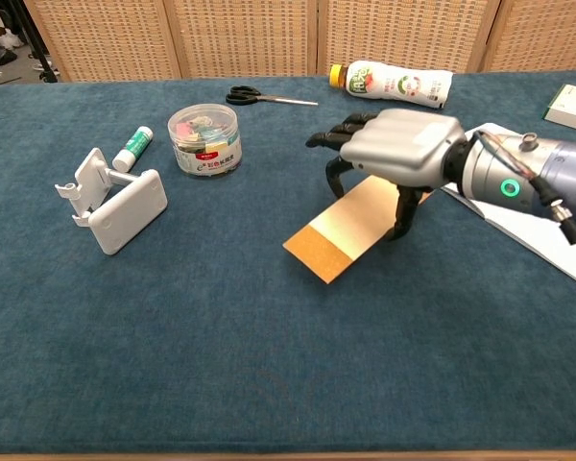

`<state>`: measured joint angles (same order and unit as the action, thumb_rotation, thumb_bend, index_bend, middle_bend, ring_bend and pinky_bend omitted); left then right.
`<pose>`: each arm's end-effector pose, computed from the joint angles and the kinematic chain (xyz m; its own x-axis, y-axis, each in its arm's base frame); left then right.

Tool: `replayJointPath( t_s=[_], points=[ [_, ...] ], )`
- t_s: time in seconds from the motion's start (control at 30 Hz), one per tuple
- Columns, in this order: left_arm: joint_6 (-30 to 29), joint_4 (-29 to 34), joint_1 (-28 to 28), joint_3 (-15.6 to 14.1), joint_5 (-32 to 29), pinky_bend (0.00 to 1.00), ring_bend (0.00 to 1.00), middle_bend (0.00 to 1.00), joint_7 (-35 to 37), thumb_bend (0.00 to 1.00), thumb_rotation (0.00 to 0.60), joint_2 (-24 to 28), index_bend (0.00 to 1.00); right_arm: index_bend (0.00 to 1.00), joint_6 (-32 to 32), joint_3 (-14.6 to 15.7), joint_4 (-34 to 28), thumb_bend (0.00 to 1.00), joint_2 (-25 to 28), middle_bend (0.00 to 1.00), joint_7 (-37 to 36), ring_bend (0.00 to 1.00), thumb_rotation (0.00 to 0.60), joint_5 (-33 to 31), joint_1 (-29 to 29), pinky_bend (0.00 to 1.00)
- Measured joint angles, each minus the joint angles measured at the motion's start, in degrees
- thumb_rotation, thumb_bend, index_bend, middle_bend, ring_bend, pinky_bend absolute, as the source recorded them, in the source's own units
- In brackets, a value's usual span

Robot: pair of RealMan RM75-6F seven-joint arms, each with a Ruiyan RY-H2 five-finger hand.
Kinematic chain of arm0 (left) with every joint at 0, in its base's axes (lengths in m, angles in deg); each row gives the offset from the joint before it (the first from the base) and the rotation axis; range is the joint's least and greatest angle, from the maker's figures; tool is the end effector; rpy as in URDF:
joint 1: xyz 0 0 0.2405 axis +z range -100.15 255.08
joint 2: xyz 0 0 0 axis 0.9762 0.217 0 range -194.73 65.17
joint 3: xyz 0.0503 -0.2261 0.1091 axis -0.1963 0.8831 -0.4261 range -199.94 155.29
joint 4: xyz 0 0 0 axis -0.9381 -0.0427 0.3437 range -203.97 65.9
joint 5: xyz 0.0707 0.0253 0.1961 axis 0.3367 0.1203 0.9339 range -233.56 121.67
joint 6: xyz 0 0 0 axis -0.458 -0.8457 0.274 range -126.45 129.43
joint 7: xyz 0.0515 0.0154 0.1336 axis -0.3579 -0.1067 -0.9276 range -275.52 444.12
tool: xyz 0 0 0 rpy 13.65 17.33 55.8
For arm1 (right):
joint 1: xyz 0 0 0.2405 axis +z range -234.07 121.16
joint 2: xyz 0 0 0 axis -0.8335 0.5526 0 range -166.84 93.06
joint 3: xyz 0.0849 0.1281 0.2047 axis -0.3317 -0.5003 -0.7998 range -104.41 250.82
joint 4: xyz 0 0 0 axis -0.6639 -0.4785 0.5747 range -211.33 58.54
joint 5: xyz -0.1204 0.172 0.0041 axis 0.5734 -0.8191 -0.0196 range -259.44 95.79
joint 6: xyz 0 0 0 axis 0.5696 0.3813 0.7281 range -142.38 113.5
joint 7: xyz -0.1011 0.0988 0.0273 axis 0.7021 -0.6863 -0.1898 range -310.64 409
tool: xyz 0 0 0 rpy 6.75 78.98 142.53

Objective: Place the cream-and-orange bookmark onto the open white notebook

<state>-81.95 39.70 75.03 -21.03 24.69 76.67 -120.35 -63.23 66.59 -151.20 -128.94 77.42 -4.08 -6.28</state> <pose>-0.2865 0.1585 0.1762 0.3807 0.0952 0.9198 0.9152 0.1030 -0.3895 -0.1167 -0.3559 -0.0461 0.7670 -0.0166 0.6415 -0.4887 -0.6630 0.5671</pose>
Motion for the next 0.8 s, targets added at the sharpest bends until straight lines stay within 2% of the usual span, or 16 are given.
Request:
replayJointPath(
  t_s=[0.17, 0.3, 0.47, 0.6, 0.8],
  points=[
    [0.0, 0.1, -0.1, -0.1, 0.1, 0.0, 0.0, 0.0, -0.3, 0.0, 0.6, 0.0, 0.0, 0.47, -1.6, -2.4, -4.4, 0.1, 6.0, 0.0, 2.5, 0.0, 0.6, -1.1, 0.1, 0.0],
    [-0.1, 0.2, 0.0, -0.2, 0.4, 0.0, 0.0, 0.0, -0.7, 0.0, 0.6, -0.2, 0.0, 0.47, -2.5, -5.0, -7.1, 0.1, 13.1, 0.0, 5.4, 0.0, 0.6, -3.8, 0.1, 0.0],
    [0.1, 0.3, -0.1, -0.3, 0.3, 0.0, 0.0, 0.0, -1.4, 0.0, 0.6, -0.5, 0.0, 0.47, -2.9, -7.0, -7.4, 0.1, 20.3, 0.0, 8.6, 0.0, 0.6, -8.6, -0.3, 0.0],
    [0.4, 0.6, -0.4, -0.3, 0.0, 0.0, 0.0, 0.0, -2.6, 0.0, 0.6, -0.9, 0.0, 0.47, -2.1, -7.0, -3.8, 0.1, 24.0, 0.0, 8.6, 0.0, 0.6, -13.1, -2.1, 0.0],
    [0.5, 0.9, -0.5, -0.4, -0.1, 0.0, 0.0, 0.0, -4.1, 0.0, 0.6, -1.5, 0.0, 0.47, 0.7, -3.8, 3.3, 0.1, 23.4, 0.0, 5.7, 0.0, 0.6, -13.5, -4.1, 0.0]
  ],
)
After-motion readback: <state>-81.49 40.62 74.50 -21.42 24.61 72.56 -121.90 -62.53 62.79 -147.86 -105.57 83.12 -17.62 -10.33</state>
